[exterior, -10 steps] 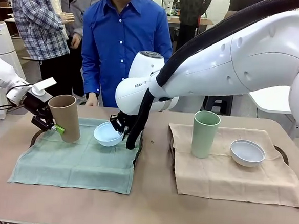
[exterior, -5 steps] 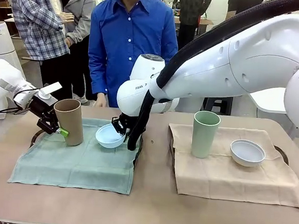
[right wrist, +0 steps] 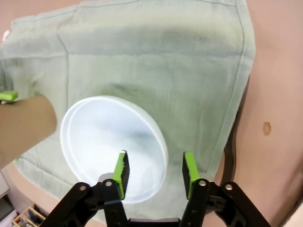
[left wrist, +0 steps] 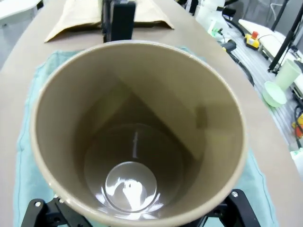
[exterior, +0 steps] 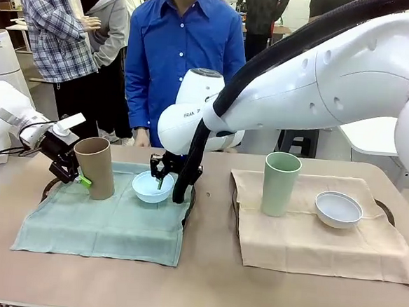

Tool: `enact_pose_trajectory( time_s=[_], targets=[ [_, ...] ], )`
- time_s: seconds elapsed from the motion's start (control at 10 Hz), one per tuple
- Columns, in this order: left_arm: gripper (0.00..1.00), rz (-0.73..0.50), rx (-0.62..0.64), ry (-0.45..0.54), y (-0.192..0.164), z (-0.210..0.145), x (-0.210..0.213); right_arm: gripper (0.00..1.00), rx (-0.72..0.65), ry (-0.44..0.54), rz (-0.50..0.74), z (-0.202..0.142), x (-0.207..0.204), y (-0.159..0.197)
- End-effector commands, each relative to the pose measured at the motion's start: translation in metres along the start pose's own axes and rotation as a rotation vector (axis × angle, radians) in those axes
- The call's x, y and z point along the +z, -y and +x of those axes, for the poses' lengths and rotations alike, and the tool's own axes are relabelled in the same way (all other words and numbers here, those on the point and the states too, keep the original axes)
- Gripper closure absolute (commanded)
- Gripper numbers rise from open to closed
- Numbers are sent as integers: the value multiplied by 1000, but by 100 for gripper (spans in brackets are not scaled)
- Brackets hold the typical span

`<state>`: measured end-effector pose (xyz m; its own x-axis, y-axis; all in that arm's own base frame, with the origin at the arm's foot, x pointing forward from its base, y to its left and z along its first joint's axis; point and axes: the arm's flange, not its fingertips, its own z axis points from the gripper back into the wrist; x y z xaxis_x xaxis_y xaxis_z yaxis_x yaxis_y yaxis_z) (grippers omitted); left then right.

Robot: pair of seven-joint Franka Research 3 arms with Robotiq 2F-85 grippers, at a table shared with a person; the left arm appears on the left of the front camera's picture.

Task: Set up a tray with a mat and arrange the tableware.
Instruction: Place the Picnic Bowl and Reusable plastic cup back onto the Handle tray in front of the human's position.

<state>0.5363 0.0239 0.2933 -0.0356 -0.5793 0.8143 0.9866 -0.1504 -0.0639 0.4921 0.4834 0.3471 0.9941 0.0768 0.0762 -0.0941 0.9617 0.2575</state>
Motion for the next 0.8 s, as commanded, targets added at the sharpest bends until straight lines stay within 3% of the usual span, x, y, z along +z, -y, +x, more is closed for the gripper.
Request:
enact_pose_trajectory(
  time_s=[0.0,0.3,0.7],
  targets=[
    [0,24,99,-87,2,-1,1,13,-5,45,-65,-24,24,-7],
    [0,72,173,-186,6,-5,12,13,22,86,-82,-47,48,-15],
    [0,100,417,-545,41,35,56,13,-40,110,-136,-70,77,-3]
  ],
)
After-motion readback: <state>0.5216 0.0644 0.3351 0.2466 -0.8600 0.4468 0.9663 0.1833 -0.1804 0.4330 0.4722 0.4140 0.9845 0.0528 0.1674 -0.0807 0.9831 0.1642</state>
